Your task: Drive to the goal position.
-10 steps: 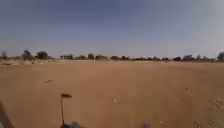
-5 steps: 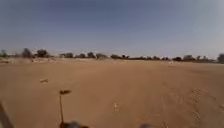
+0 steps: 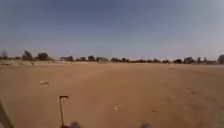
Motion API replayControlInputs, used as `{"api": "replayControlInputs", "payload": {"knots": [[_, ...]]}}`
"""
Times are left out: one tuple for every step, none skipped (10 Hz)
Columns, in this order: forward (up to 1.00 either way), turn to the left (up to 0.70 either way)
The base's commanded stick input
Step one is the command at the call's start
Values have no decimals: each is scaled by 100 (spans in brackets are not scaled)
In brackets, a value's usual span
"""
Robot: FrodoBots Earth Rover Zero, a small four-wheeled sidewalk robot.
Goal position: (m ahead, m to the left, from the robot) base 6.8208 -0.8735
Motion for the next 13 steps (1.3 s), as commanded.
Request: {"api": "replayControlInputs", "payload": {"knots": [[50,0],[50,0],[50,0],[50,0],[50,0],[50,0],[50,0],[50,0],[50,0],[50,0],[50,0],[50,0],[50,0]]}}
